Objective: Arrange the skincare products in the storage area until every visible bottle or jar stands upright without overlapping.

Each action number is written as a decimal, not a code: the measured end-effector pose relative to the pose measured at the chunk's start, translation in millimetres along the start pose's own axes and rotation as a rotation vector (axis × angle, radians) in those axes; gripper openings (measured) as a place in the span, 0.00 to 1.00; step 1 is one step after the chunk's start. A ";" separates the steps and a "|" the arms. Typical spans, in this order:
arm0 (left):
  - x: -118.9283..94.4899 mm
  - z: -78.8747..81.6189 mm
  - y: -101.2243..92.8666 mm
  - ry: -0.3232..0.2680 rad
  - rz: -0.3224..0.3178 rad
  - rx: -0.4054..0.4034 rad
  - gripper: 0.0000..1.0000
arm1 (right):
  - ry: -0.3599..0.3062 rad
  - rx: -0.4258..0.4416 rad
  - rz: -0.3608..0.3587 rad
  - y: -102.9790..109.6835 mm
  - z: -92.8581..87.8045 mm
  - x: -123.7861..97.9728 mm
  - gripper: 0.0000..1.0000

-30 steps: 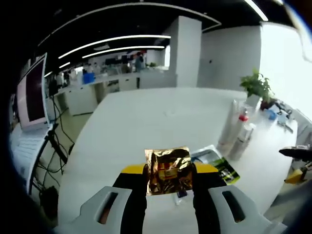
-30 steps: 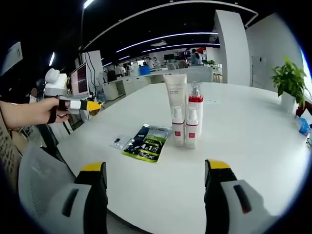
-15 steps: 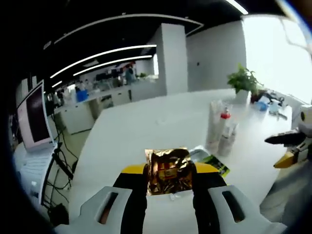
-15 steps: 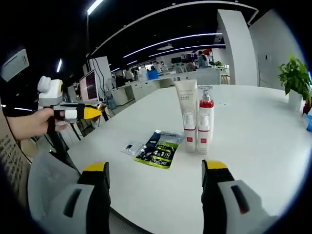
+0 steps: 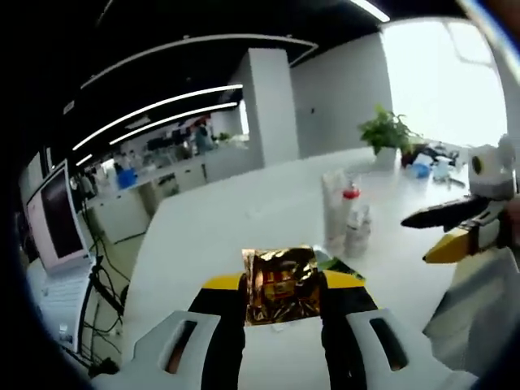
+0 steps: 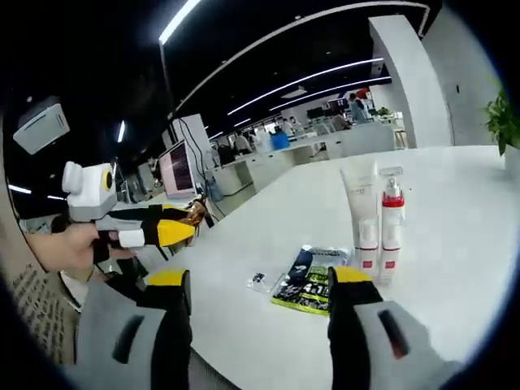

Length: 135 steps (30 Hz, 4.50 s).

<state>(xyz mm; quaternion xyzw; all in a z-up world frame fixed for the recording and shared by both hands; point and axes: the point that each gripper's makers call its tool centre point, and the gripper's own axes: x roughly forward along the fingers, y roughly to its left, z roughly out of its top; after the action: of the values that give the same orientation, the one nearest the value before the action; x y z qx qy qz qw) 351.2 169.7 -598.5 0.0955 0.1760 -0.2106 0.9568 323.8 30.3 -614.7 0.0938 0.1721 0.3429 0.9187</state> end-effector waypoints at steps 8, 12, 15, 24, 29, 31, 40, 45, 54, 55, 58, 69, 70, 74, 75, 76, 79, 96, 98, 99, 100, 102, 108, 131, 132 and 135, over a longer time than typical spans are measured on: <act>-5.0 4.3 -17.0 -0.004 -0.050 0.072 0.32 | -0.063 0.077 0.127 31.3 27.4 18.0 0.48; -6.4 8.2 -29.7 -0.021 -0.090 0.094 0.32 | -0.060 0.127 0.180 43.2 31.8 28.8 0.38; -7.3 9.8 -35.7 -0.031 -0.111 0.097 0.32 | -0.056 0.146 0.201 48.7 31.4 35.0 0.33; -12.5 18.5 -43.7 -0.059 -0.139 0.107 0.32 | -0.054 0.262 0.224 52.7 28.1 43.9 0.21; -12.9 24.4 -45.3 -0.072 -0.147 0.108 0.32 | -0.079 0.325 0.237 55.2 32.4 44.4 0.13; -12.8 25.9 -45.8 -0.077 -0.150 0.110 0.32 | -0.080 0.337 0.240 56.2 33.1 44.2 0.09; -11.9 28.4 -47.1 -0.084 -0.156 0.099 0.34 | -0.107 0.416 0.244 54.5 35.7 42.6 0.01; -11.7 27.1 -49.2 -0.079 -0.196 0.063 0.34 | -0.107 0.411 0.218 48.7 34.5 42.7 0.01; -9.3 18.9 -44.9 -0.053 -0.357 -0.222 0.46 | -0.110 0.431 0.190 36.1 33.5 38.2 0.01; -10.0 18.2 -46.7 -0.045 -0.380 -0.252 0.45 | -0.112 0.435 0.189 35.5 33.7 38.0 0.01; -9.7 15.3 -43.2 -0.036 -0.413 -0.345 0.42 | -0.114 0.448 0.193 34.9 34.6 37.2 0.01; -8.9 9.2 -30.8 -0.036 -0.455 -0.530 0.31 | -0.124 0.456 0.237 42.6 44.2 38.3 0.01; -8.4 9.2 -29.1 -0.040 -0.452 -0.541 0.30 | -0.123 0.457 0.239 42.9 44.3 38.5 0.01; -5.6 6.4 -27.7 -0.031 -0.451 -0.544 0.25 | -0.121 0.464 0.239 42.2 43.6 40.1 0.01; -5.1 5.8 -27.5 -0.030 -0.453 -0.549 0.23 | -0.120 0.467 0.238 41.8 43.4 40.7 0.01; -4.5 5.5 -27.1 -0.031 -0.456 -0.565 0.22 | -0.119 0.469 0.238 41.2 43.3 41.4 0.01; -2.1 3.6 -24.6 -0.033 -0.456 -0.585 0.18 | -0.114 0.472 0.239 40.9 42.7 43.4 0.01; 10.0 -9.7 -15.7 -0.002 -0.439 -0.737 0.00 | -0.028 0.347 0.199 33.8 31.8 70.7 0.01; 12.6 -13.9 -13.1 0.010 -0.429 -0.755 0.00 | 0.004 0.293 0.179 30.8 27.0 76.6 0.01; 13.5 -15.6 -12.4 0.015 -0.427 -0.762 0.00 | 0.018 0.274 0.168 29.6 24.9 79.1 0.01; 14.8 -18.4 -11.6 0.024 -0.420 -0.775 0.00 | 0.035 0.247 0.159 28.9 22.6 82.4 0.01; 16.6 -22.2 -10.5 0.033 -0.413 -0.788 0.00 | 0.053 0.210 0.153 28.1 19.9 87.1 0.01; 23.0 -33.1 -6.0 0.055 -0.394 -0.839 0.00 | 0.114 0.103 0.121 22.1 9.0 101.7 0.01; 72.8 -65.5 3.6 0.190 -0.329 -0.810 0.00 | 0.237 -0.184 0.066 -14.9 -19.5 153.7 0.01; 76.1 -66.5 4.9 0.193 -0.327 -0.806 0.00 | 0.241 -0.187 0.063 -16.7 -20.2 155.6 0.01; 83.7 -69.0 8.5 0.201 -0.323 -0.798 0.00 | 0.250 -0.197 0.053 -23.7 -22.5 164.2 0.01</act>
<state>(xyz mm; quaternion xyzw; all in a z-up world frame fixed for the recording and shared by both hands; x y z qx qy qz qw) 405.5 164.2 -692.7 -0.2902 0.3485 -0.2624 0.8517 445.2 122.6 -683.7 -0.0354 0.2482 0.3914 0.8854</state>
